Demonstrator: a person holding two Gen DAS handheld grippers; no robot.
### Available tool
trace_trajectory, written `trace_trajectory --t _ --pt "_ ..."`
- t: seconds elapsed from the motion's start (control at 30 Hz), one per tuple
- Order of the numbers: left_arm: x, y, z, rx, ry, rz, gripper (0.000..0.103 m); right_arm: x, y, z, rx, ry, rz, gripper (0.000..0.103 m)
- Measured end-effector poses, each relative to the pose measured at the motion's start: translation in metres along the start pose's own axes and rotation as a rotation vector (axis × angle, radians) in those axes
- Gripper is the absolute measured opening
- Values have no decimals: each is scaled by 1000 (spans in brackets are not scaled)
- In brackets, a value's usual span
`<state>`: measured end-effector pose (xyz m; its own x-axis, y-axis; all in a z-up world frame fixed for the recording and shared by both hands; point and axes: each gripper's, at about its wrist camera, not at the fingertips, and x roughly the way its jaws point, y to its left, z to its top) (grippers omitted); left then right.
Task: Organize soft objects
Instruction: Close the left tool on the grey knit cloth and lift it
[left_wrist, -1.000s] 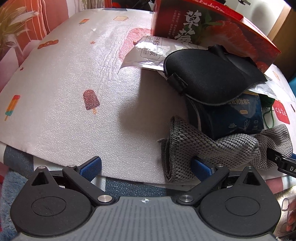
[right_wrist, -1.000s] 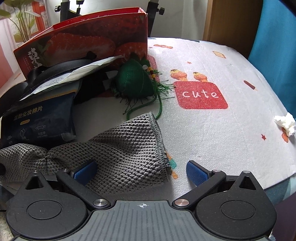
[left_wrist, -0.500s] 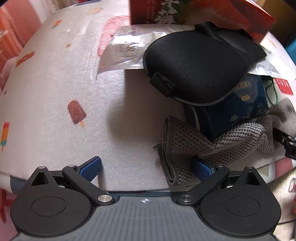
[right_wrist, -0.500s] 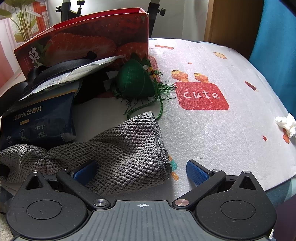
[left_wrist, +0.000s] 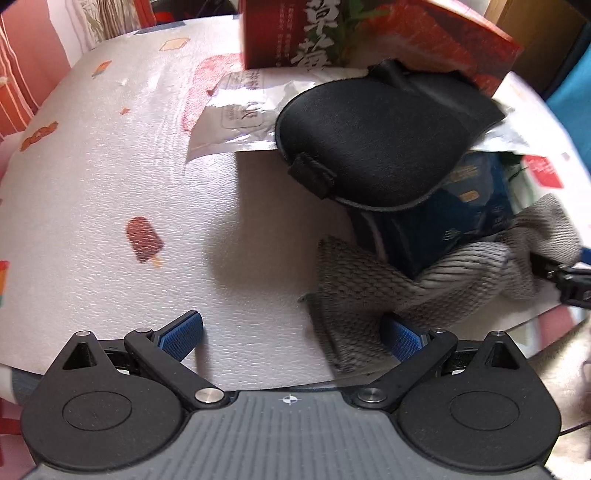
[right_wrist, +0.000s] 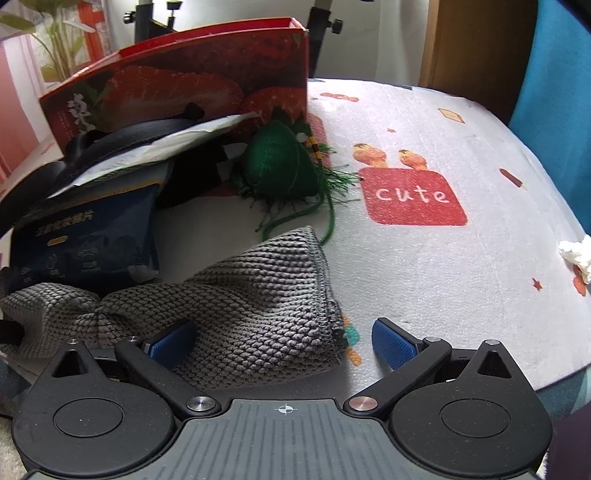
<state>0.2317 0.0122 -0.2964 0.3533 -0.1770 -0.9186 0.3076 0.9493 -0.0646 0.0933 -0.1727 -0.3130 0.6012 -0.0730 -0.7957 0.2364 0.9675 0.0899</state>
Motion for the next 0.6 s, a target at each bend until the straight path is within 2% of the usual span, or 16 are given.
trace_trajectory --t 0.07,0.2,0.23,0.3,0.43,0.53,0.6 --pt "-2 3 -5 -9 -28 -52 100 -1 1 -1 -12 -10 11 100" --pt "-4 -8 -11 2 -82 -148 86 -5 3 -1 -30 -29 45 88" --pt "-7 -18 -21 12 -97 -163 82 -6 3 -1 -34 -33 54 86" --pt "-8 -26 -28 23 -111 -176 81 -8 5 -1 -41 -39 71 79" --pt "-16 -36 -38 17 -136 -184 72 -12 6 -2 -49 -46 94 71" --pt "-24 -26 -46 -29 -156 -189 65 -14 7 -3 -56 -51 112 62" --pt "-31 -16 -56 -64 -176 -198 59 -15 9 -4 -65 -55 122 53"
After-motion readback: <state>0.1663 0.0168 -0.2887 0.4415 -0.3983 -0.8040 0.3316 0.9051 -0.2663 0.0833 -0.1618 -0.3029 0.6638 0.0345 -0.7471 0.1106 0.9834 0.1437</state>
